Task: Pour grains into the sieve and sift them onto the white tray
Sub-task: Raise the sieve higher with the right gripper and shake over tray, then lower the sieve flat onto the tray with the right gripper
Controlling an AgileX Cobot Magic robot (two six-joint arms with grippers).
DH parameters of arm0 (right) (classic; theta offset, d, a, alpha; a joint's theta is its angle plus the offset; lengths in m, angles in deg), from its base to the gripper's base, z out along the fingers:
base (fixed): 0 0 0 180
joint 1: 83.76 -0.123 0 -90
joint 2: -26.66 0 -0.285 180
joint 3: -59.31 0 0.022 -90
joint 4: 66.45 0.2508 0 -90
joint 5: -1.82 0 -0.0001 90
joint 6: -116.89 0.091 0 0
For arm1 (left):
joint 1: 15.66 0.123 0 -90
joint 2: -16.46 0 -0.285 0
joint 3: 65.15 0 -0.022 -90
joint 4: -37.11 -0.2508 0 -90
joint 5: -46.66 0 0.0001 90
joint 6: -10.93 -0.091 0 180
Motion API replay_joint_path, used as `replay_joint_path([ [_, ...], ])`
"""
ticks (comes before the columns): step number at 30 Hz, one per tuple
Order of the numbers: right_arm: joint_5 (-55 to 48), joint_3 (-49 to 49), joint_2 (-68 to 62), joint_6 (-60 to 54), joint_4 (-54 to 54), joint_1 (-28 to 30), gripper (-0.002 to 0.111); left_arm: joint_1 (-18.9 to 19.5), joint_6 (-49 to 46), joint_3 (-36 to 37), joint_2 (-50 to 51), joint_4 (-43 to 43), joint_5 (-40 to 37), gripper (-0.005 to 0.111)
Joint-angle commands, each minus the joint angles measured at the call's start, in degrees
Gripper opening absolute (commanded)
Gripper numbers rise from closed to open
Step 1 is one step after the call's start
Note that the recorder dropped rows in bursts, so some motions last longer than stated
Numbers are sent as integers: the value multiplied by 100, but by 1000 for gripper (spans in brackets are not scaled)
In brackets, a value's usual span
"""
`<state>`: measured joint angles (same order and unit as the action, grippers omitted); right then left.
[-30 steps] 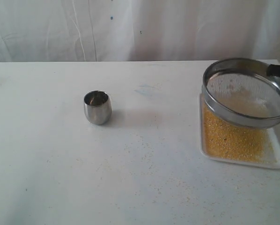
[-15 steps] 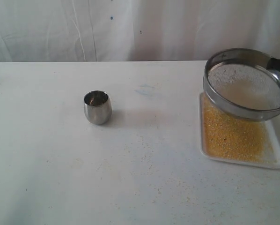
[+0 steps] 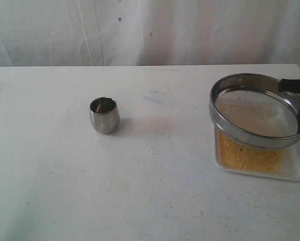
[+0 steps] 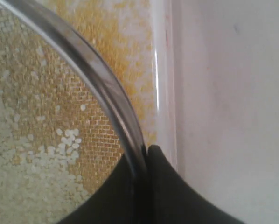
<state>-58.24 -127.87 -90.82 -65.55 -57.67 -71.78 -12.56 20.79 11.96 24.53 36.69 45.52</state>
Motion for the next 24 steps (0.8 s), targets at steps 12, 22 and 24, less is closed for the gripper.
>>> replay_joint_path([
  [12, 897, -29, -551, 244, 16, 63, 1, -45, 46, 11, -28, -5, 13, 0],
  [22, 921, -29, -910, 244, 16, 63, 27, -45, 46, 11, -28, -5, 13, 0],
  [24, 921, -29, -945, 244, 16, 63, 34, -45, 46, 11, -28, -5, 13, 0],
])
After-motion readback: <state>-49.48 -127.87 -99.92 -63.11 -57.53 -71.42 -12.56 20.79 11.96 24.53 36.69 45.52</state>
